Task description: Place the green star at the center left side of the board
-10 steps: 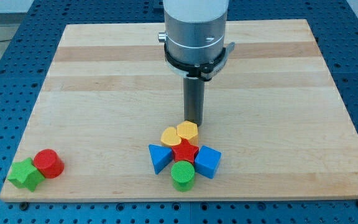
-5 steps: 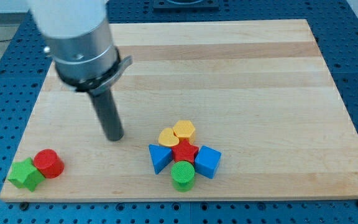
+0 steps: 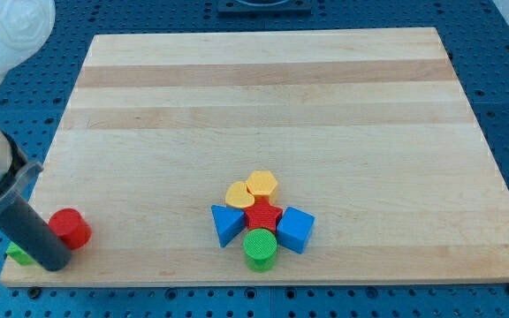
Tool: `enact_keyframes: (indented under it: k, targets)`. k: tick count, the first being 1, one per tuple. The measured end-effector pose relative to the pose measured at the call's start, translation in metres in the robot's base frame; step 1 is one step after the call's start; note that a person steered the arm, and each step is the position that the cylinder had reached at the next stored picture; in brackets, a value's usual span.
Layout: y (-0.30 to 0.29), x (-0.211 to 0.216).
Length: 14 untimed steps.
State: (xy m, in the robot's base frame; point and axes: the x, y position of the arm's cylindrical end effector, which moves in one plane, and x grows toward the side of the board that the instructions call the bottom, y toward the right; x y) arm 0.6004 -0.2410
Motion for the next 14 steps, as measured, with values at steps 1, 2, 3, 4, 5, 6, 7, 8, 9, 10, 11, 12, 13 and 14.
enact_keyframes:
  k: [1, 2, 3, 4, 5, 6, 7, 8, 9, 10, 11, 12, 13, 14]
  targets:
    - [0.000, 0.002]
    - [-0.008, 0.016]
    - [-0.020, 0.017]
    - [-0.042, 0.016]
    - [-0.050, 0.016]
    - [-0.050, 0.004]
    - [-0.050, -0.007]
    - [-0.050, -0.012]
    - [-0.052, -0.012]
    - [-0.061, -0.008]
    - [-0.063, -0.013]
    - [-0.054, -0.026]
    - [-0.037, -0.046]
    - [-0.034, -0.059]
